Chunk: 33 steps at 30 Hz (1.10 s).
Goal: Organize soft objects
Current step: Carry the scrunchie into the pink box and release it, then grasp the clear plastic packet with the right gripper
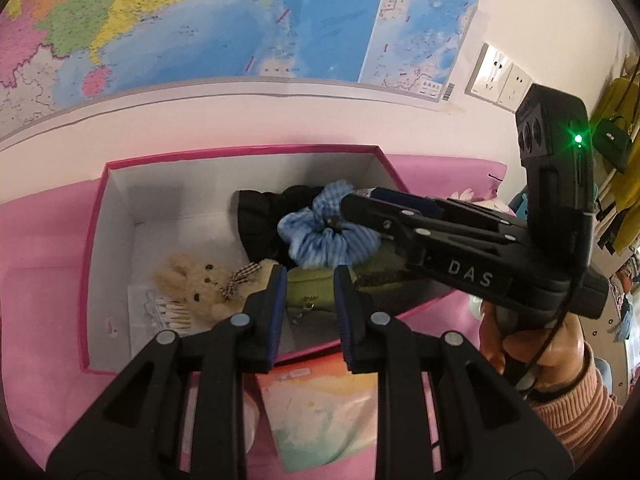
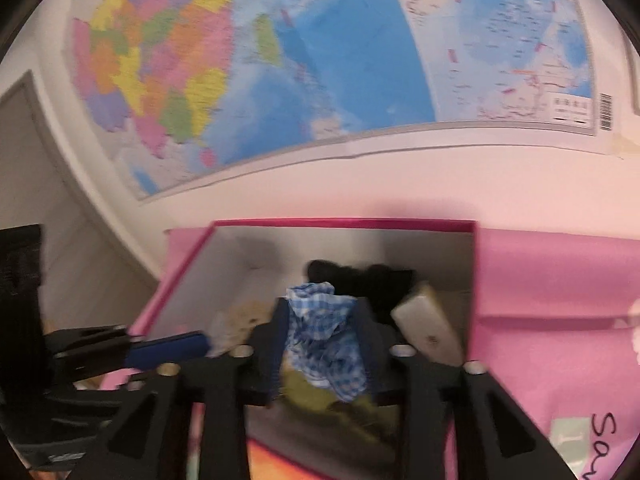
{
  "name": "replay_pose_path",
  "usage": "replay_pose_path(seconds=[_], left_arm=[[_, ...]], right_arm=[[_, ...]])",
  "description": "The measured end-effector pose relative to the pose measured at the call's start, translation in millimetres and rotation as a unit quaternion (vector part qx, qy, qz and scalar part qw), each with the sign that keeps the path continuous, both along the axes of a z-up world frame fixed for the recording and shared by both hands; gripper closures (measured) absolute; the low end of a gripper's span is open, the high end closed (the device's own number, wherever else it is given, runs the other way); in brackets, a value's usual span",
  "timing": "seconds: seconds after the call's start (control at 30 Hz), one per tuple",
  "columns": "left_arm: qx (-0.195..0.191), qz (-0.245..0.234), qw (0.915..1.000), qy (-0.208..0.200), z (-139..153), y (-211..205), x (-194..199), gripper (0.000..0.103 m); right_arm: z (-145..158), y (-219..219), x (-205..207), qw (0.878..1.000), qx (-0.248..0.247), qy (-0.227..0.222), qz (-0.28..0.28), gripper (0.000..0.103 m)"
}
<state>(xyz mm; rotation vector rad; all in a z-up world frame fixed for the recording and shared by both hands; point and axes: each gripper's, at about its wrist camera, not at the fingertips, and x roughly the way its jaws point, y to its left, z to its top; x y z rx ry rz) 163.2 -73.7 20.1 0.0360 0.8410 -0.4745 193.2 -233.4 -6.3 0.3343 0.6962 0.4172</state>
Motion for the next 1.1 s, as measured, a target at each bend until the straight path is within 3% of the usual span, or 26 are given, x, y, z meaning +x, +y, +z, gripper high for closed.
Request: replay_pose_path(seconds=[0.13, 0.27, 0.43, 0.6, 0.83, 1.1], left_arm=[[-0.005, -0.001, 0.9998, -0.020, 3.5, 13.9, -16.4, 0.078], [-0.024, -0.007, 0.9990, -0.037, 7.2, 40.0, -41.7, 0.077], [-0.052, 0.002, 0.9977, -0.043, 7.7, 73.8, -68.2, 0.070], [-0.042, 0.022, 0.9982, -0.037, -10.6, 104.9, -98.7, 0.068], [-0.028, 0.041, 0.9987, 0.012, -53.0, 132.2, -132.3, 0.068], [-0.029, 0.047, 0.9973, 0.047, -79.9, 145.9, -163.8, 0.067]], right_arm=[[1.1, -4.5, -9.4, 0.999, -0.022, -0.016, -0.024, 0.061], [5.6, -12.9, -26.4, 0.999, -0.012, -0.027, -0.022, 0.061], [17.8, -11.1, -62.7, 0.998, 0.019, -0.049, 0.026, 0.061], [20.4, 7.3, -103.3, 0.993, 0.037, -0.065, 0.096, 0.060], [-2.4, 54.3, -141.0, 0.979, 0.039, -0.031, 0.198, 0.060], [-43.9, 120.4, -162.6, 0.960, 0.013, 0.029, 0.277, 0.060]])
